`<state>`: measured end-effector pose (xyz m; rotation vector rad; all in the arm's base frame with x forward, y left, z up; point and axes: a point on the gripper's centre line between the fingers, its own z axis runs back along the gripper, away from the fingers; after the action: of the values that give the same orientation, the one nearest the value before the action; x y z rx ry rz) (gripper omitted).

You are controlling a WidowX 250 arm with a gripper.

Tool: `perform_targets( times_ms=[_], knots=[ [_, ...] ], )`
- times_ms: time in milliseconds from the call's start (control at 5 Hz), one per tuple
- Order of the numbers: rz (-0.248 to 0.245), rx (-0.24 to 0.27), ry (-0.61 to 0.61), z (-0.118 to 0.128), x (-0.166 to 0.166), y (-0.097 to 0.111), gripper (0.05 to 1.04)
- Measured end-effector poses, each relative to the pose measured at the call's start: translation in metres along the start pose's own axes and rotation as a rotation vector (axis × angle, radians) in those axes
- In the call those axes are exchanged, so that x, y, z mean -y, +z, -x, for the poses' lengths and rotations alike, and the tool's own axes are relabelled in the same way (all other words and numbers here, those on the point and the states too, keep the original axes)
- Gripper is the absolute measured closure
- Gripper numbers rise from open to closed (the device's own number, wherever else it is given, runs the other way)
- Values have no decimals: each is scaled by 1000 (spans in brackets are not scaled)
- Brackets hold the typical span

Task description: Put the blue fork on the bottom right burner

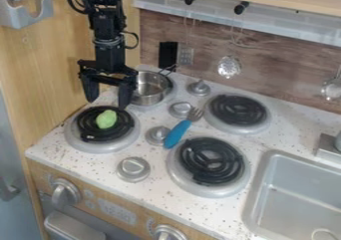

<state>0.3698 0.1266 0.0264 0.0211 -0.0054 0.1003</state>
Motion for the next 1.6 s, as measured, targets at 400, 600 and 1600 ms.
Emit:
perform_targets(
  times_ms=[400, 600, 1600],
  knots=[
    [17, -63, -63, -4, 24, -28, 85],
    [23, -43, -161, -26, 63, -30, 85],
    [36, -60, -202, -66, 109, -59, 143]
  ],
)
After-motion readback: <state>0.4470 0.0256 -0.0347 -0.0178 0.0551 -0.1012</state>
